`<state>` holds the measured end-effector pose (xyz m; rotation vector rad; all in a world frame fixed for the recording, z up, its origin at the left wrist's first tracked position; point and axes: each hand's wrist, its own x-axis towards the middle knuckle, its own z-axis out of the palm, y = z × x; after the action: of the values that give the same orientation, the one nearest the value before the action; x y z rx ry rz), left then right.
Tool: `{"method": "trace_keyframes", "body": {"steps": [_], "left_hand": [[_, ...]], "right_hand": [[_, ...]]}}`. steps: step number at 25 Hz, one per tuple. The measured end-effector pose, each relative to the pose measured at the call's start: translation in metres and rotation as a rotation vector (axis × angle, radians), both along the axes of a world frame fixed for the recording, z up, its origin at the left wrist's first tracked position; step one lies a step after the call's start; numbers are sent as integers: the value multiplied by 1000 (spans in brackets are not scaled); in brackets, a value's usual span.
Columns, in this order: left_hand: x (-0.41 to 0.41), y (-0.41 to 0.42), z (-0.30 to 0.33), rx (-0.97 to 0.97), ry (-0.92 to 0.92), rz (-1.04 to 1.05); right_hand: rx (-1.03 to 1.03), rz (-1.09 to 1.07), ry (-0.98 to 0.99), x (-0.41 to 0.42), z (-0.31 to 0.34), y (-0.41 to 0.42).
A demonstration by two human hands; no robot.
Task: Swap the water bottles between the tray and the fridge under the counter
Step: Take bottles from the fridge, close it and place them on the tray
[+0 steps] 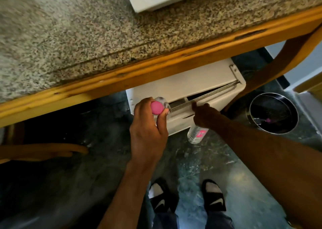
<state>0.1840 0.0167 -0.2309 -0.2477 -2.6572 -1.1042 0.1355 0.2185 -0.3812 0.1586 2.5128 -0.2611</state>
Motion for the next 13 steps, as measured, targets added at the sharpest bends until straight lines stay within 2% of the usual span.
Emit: {"method": "trace_keyframes", "body": {"steps": [3,7,10,13], "left_hand": [[-4,3,-5,19,-4,37],[-2,12,-2,32,-11,57],[-5,15,17,-13,-29,20],[-6,21,73,-79,-20,-7]], "right_hand": [[46,-16,62,-14,-1,-10],[49,26,32,-13,23,-7],[45,60,80,7,69,1],[-31,99,274,28,157,8]]}}
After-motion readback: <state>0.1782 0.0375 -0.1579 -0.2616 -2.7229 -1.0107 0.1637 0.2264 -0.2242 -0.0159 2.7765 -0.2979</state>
